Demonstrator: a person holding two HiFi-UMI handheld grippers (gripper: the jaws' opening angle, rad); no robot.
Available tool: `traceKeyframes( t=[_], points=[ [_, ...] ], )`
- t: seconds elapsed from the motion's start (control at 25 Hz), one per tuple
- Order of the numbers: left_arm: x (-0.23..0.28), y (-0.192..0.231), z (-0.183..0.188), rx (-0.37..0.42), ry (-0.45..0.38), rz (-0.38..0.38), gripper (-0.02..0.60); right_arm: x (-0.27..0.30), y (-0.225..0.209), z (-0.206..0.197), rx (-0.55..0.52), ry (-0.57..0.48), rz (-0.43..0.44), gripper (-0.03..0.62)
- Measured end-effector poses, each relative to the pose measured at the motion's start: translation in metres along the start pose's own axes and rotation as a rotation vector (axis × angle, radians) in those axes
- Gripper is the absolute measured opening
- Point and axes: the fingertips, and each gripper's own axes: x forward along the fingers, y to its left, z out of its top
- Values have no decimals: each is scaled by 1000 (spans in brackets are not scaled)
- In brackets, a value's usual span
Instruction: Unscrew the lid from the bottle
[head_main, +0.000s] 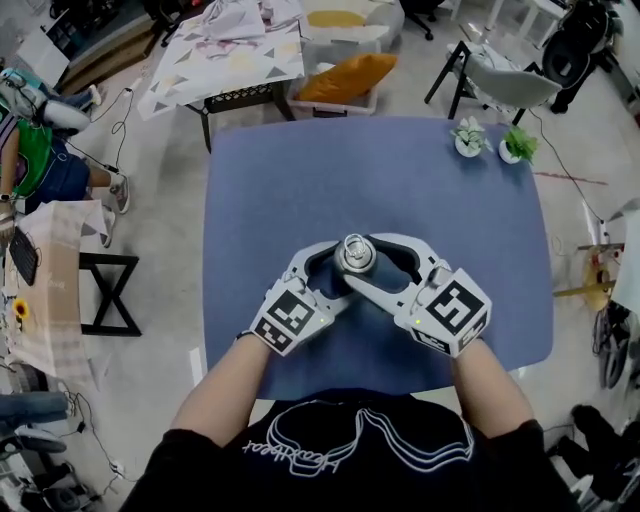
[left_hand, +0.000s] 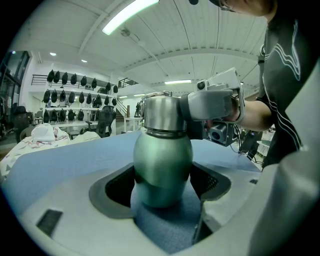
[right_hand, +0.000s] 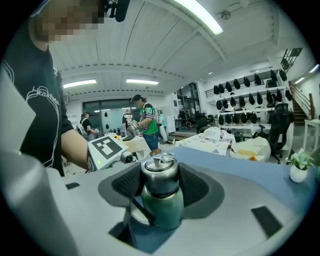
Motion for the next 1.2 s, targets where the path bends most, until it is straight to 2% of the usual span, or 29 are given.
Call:
traceKeyframes(
  t=[0.6, 0.8, 1.04, 1.2],
  points=[
    [0, -1, -2, -1, 3, -1, 351, -1, 6, -5, -173, 166, 420, 245],
    [1, 0, -2, 1, 3, 0, 351, 0, 5, -5, -228, 218, 526, 245],
    [1, -1, -2, -3, 3, -3, 351, 0, 7, -6, -211, 226, 608, 245],
    [1, -1, -1, -1, 2, -3, 351, -1, 6, -5, -196, 218, 609, 245]
  ],
)
